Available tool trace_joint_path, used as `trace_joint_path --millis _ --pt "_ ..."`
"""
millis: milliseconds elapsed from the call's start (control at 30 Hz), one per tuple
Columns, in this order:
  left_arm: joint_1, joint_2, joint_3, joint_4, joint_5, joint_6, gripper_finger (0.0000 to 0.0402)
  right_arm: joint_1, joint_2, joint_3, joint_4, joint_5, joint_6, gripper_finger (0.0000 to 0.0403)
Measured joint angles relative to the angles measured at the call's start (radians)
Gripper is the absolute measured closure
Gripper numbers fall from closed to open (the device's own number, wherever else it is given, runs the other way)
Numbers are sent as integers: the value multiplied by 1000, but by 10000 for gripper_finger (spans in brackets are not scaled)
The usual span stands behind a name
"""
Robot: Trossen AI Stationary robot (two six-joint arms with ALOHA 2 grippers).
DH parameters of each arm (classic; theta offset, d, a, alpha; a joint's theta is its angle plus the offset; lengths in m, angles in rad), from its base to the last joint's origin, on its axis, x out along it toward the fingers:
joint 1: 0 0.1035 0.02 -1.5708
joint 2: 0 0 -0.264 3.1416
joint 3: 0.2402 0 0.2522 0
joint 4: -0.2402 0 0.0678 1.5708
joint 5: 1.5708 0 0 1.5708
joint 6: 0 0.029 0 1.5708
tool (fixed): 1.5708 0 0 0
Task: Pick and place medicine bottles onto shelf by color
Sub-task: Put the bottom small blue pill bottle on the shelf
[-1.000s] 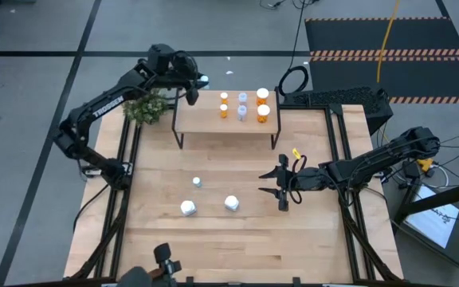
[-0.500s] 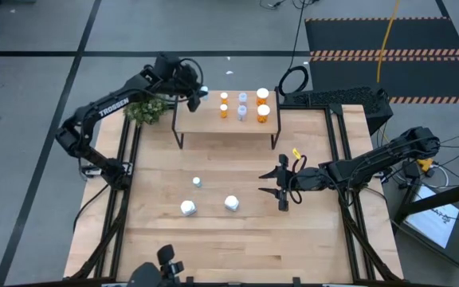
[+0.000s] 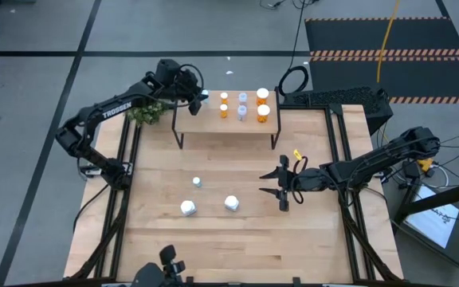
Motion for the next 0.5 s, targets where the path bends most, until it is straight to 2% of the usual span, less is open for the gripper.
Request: trace_joint_path --millis 500 --pt "-10 0 -68 98 -4 10 261 0 0 0 8 0 -3 234"
